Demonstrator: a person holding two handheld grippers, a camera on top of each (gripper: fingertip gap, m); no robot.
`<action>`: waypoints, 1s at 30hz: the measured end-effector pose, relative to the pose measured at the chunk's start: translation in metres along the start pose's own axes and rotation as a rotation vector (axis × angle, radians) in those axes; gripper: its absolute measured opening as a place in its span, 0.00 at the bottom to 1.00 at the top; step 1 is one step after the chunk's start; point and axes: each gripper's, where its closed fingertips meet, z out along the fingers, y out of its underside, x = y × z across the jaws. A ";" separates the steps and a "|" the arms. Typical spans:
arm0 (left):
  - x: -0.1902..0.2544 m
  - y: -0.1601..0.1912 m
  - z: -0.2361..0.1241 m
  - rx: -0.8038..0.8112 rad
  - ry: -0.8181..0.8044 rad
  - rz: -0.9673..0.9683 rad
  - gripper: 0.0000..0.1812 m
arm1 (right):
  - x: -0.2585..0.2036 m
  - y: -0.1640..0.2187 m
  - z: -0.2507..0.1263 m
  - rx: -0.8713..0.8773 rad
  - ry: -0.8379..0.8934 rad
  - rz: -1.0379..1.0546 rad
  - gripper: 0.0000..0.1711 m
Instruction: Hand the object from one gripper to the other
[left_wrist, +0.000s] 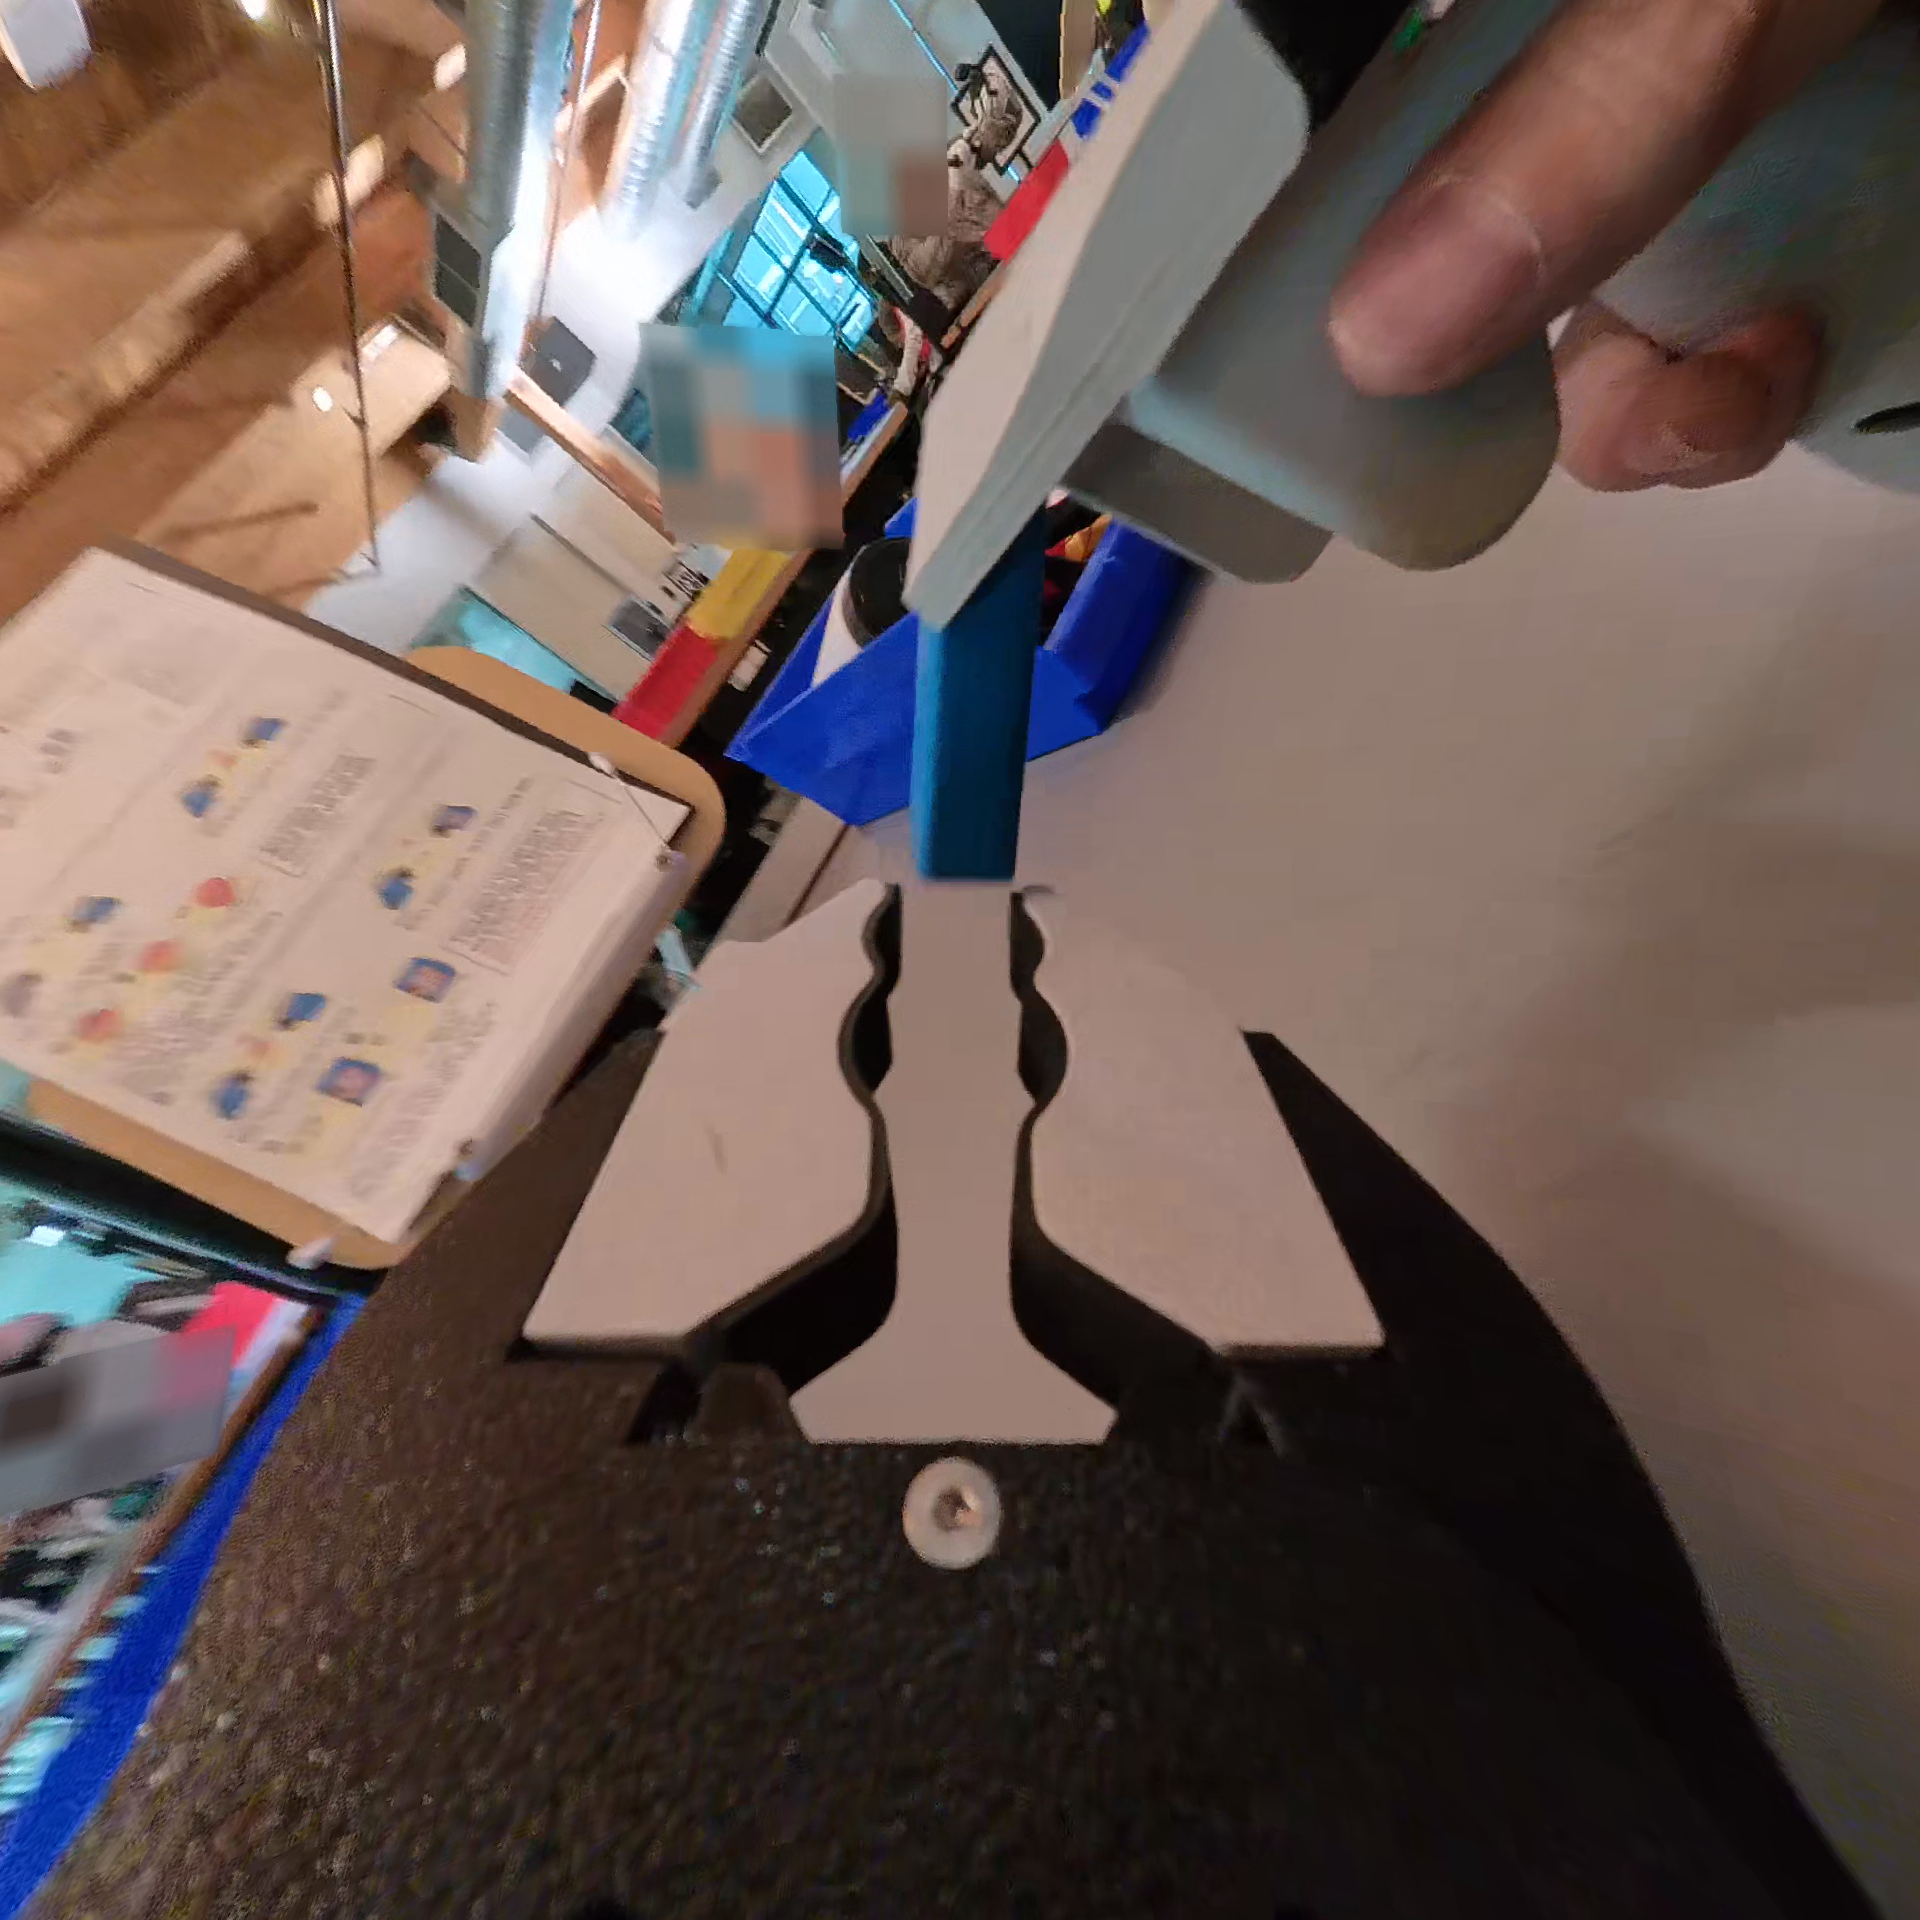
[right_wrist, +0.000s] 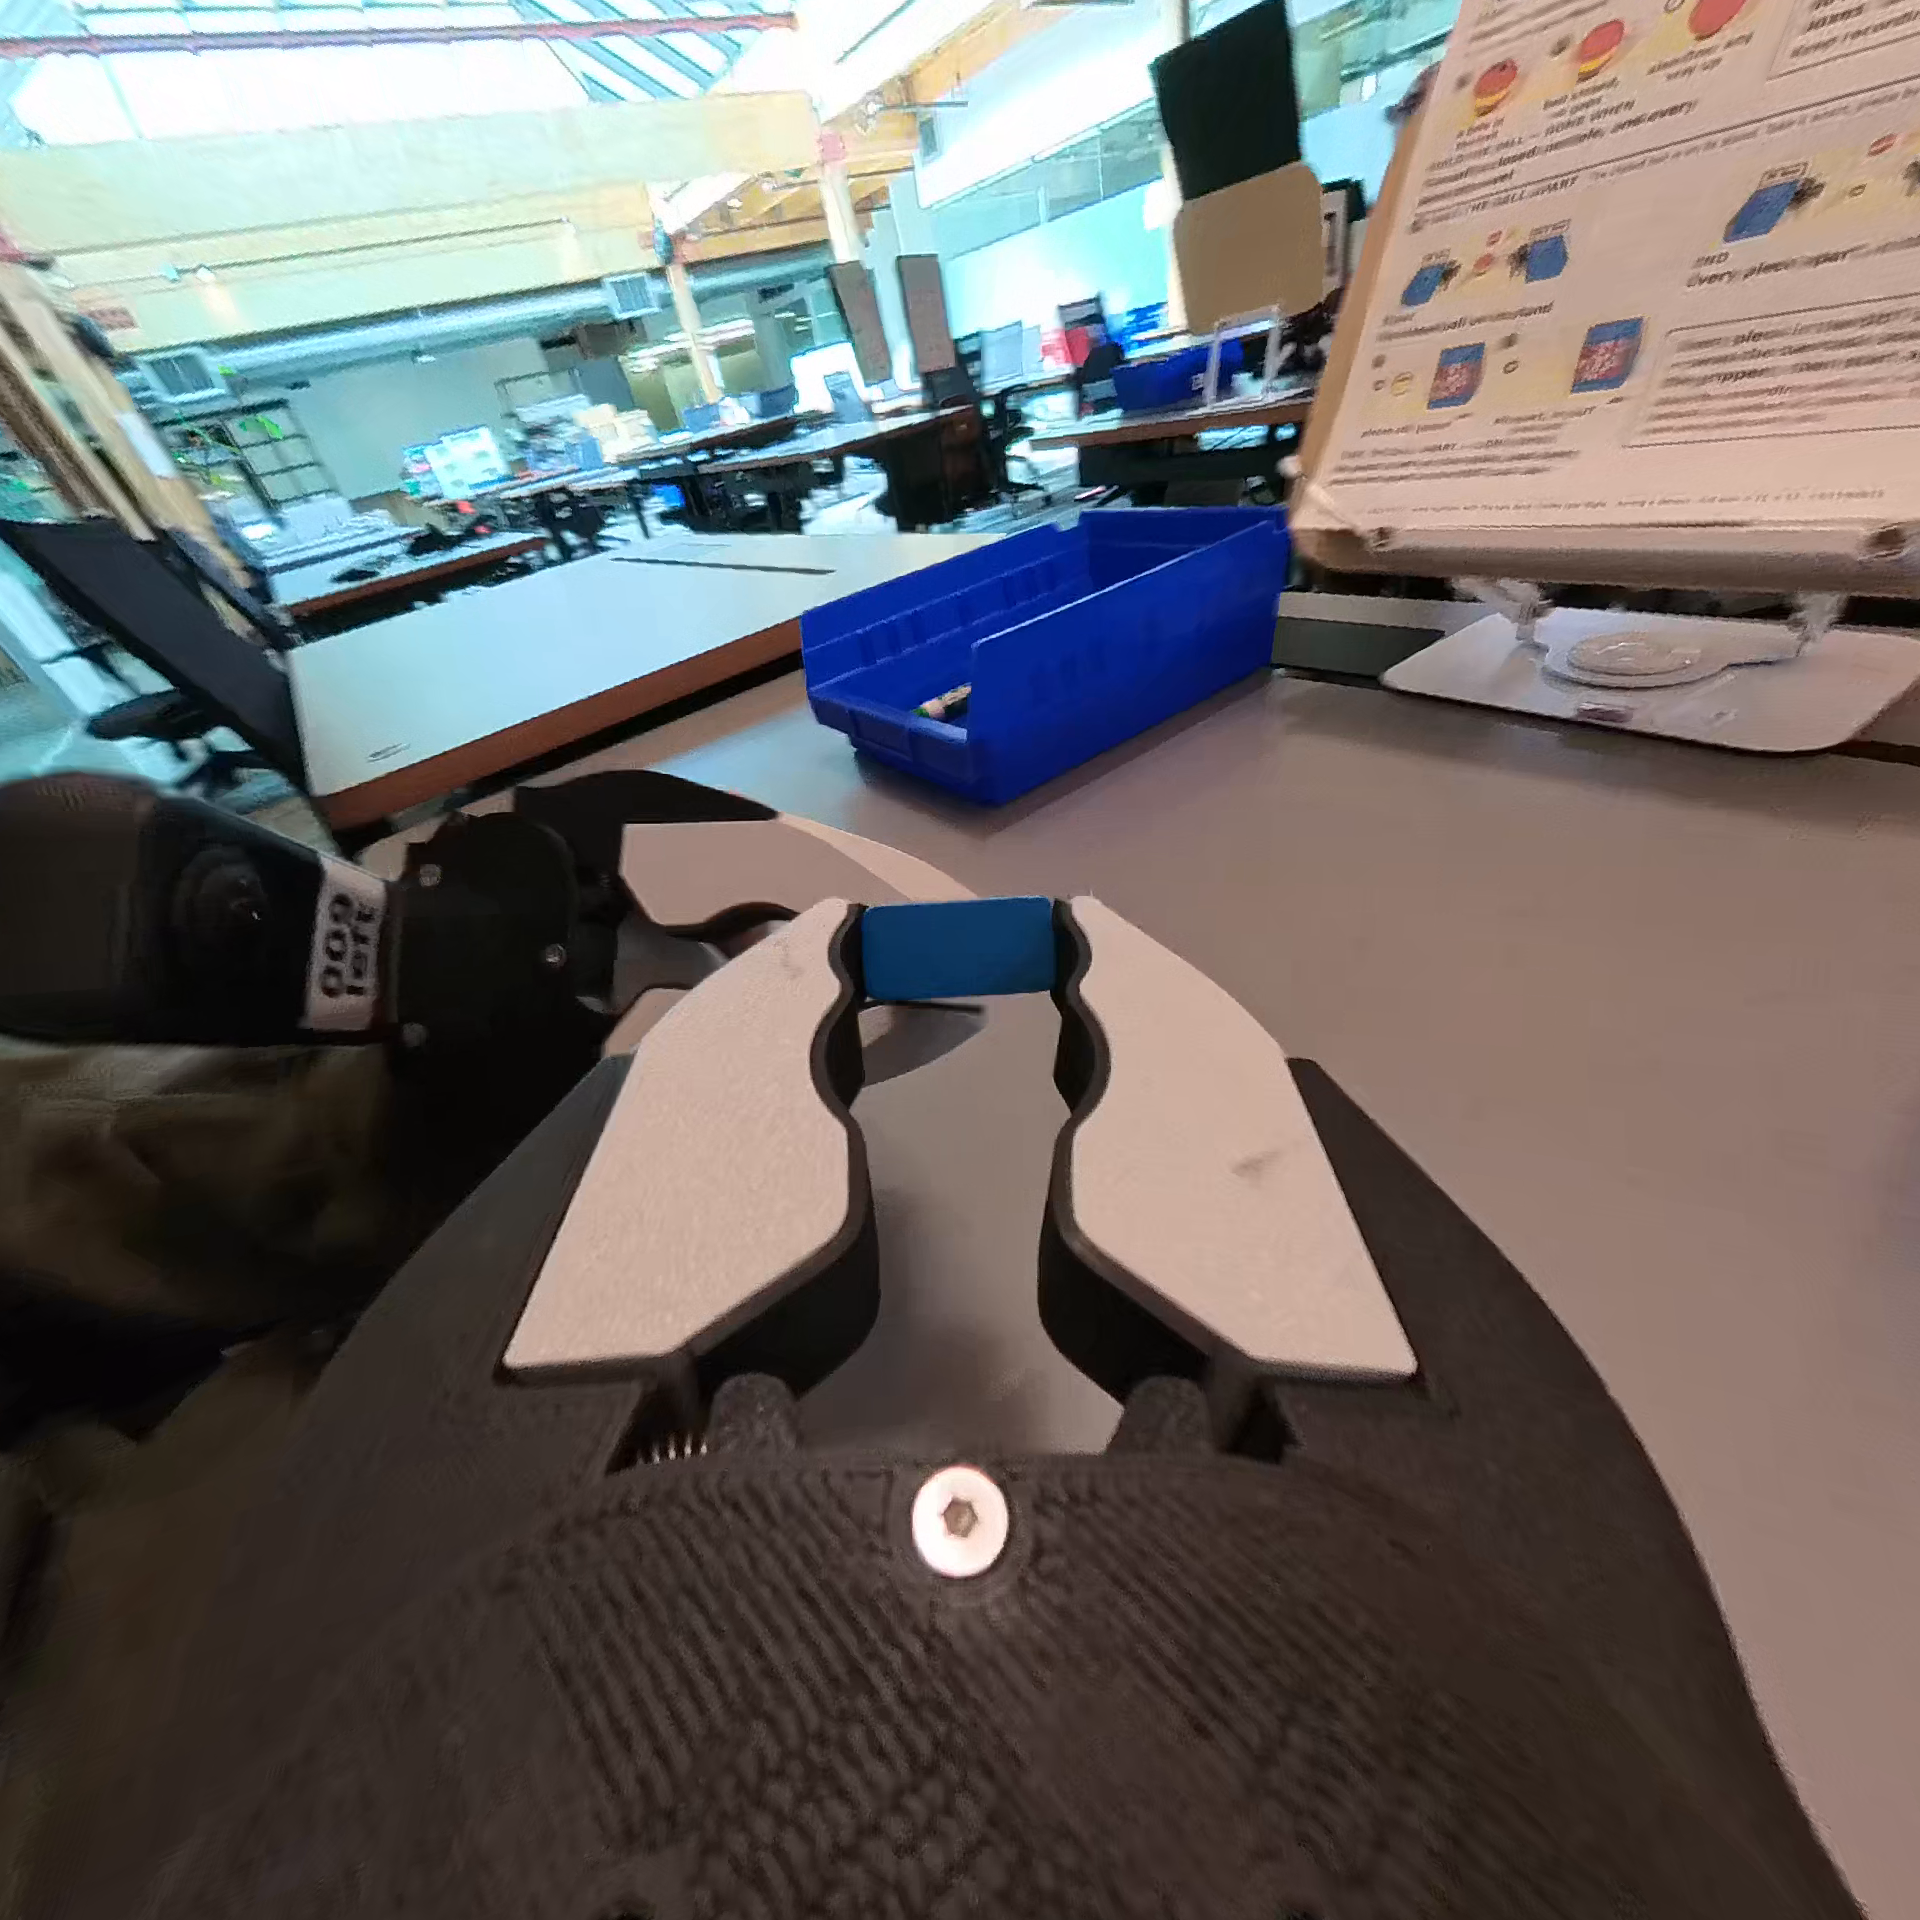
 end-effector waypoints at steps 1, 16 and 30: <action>0.000 0.001 0.001 0.003 0.012 -0.054 0.15 | 0.010 -0.004 -0.006 0.012 0.045 -0.018 0.20; -0.042 0.048 -0.007 0.002 0.119 -0.636 0.14 | 0.302 -0.035 -0.112 -0.508 0.843 -0.228 0.20; -0.091 0.088 -0.031 -0.063 0.037 -0.740 0.13 | 0.370 -0.017 -0.090 -0.553 0.893 -0.106 0.39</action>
